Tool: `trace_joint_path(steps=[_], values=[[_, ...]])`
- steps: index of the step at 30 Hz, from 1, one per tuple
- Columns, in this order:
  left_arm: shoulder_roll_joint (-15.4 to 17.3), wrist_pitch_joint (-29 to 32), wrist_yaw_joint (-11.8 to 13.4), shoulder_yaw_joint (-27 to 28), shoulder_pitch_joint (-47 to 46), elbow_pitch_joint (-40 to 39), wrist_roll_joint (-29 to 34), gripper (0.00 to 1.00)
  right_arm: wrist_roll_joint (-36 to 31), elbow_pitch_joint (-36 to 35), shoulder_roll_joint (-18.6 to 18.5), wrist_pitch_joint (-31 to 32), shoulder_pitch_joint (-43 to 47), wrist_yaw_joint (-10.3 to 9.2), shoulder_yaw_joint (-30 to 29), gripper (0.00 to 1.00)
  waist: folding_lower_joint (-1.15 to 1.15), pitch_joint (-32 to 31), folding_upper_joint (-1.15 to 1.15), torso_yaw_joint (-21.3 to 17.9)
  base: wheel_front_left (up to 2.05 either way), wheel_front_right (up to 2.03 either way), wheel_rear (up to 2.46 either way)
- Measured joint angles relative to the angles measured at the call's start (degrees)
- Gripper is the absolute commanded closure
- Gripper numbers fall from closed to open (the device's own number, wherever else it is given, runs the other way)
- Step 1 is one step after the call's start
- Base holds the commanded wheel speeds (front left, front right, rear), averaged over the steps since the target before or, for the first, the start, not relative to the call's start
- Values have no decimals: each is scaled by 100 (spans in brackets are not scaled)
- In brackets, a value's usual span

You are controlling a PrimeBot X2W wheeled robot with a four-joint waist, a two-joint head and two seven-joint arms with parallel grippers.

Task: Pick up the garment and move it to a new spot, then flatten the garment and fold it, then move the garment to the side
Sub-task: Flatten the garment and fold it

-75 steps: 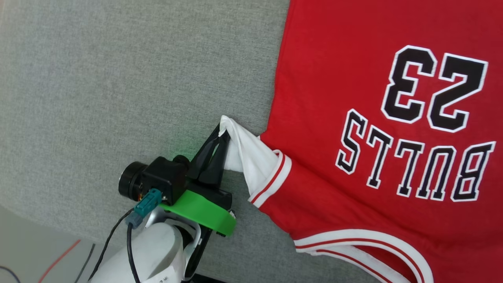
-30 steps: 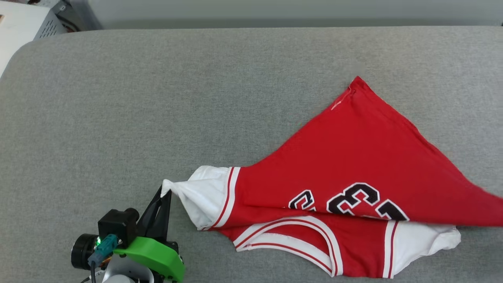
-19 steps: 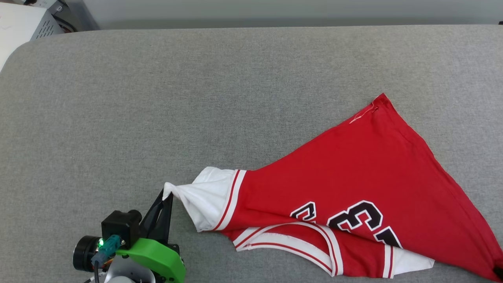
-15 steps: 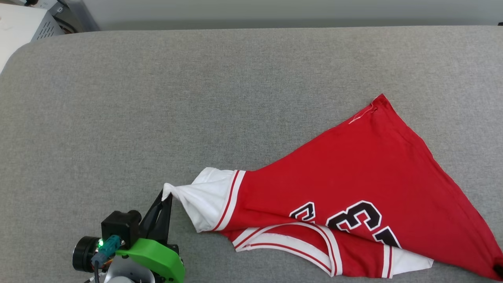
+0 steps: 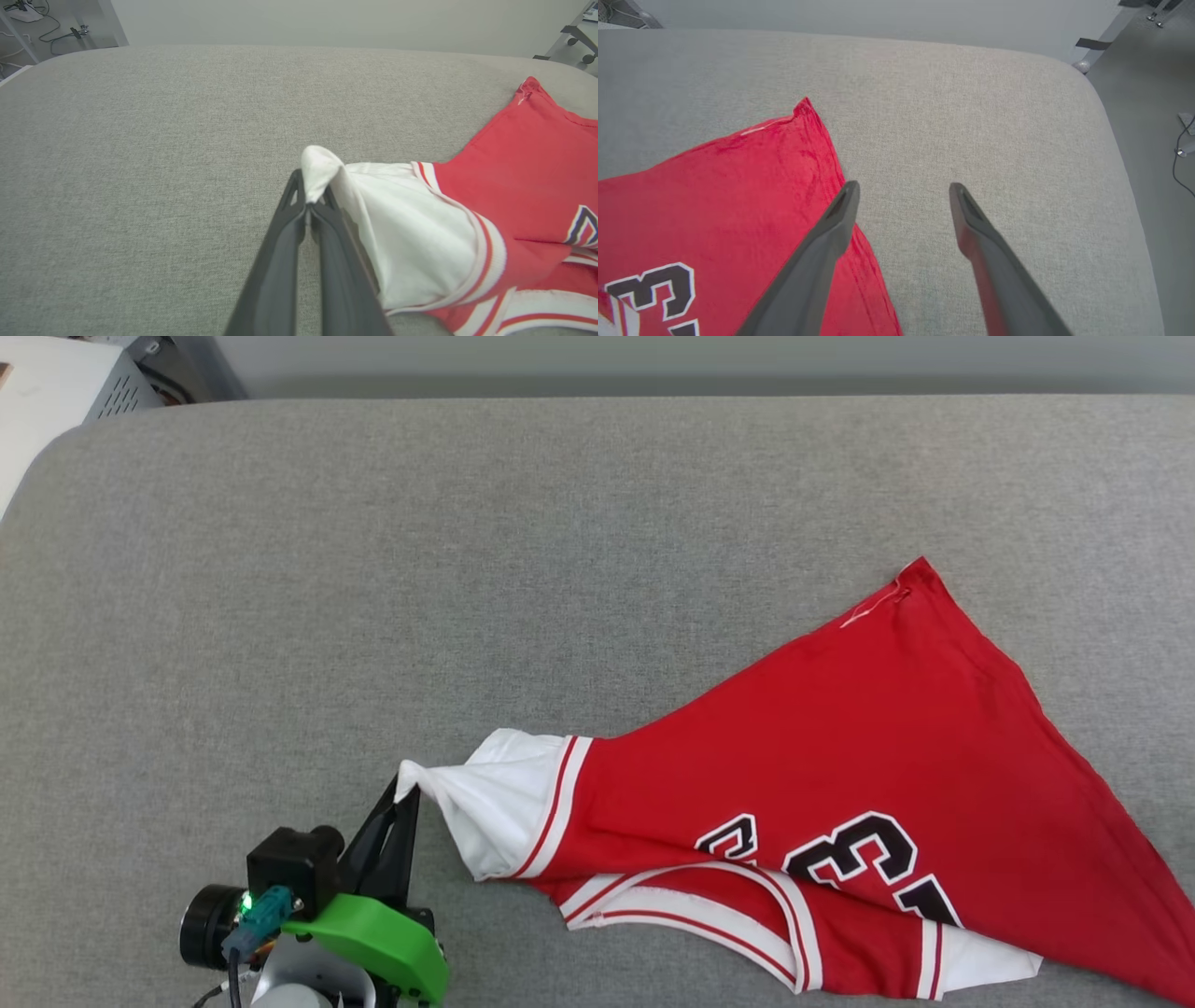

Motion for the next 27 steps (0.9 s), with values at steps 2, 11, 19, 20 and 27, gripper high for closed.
trace_joint_path(steps=[2,11,19,20,27], values=[[-2,2,0,-9,-70,-29,11,100,-109,-141,-43,121,-455,-1,270,0,0,70,0,32,0,0,0],[-127,2,-34,-104,-521,-70,167,100,-354,541,-19,1270,-2762,0,1838,0,0,489,0,214,0,0,0],[-347,-4,-188,-237,-933,-33,257,100,-426,1954,230,1844,-4033,0,2711,0,0,856,0,508,0,0,0],[-378,-5,-207,-250,-970,-21,266,100,-428,2157,293,1813,-4133,0,2772,0,0,905,0,550,0,0,0],[-543,-14,-352,-322,-1117,183,274,100,-367,3207,542,1401,-4318,-1,3243,0,0,1177,0,811,0,0,0]])
